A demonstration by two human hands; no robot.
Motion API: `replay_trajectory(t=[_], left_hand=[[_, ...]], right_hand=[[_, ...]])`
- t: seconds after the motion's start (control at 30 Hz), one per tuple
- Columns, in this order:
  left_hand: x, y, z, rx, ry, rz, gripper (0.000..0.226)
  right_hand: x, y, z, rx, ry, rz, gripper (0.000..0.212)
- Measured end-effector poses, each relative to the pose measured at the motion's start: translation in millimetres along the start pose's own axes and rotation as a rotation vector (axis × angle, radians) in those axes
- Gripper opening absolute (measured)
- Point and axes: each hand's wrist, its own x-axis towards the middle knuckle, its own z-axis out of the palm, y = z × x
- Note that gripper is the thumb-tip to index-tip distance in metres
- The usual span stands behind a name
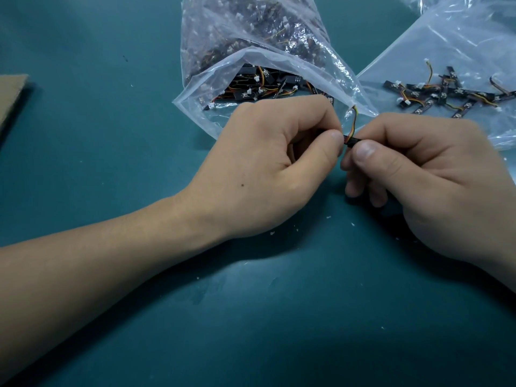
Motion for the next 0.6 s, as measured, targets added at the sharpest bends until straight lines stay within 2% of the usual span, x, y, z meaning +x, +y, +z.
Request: replay_trajectory(t=[0.6], left_hand=[[0.1, -1.3, -1.2, 0.013, -0.052, -0.006, 0.016]], right_hand=[[1.5, 0.3, -1.3, 0.007, -0.018, 0.03, 0.026]])
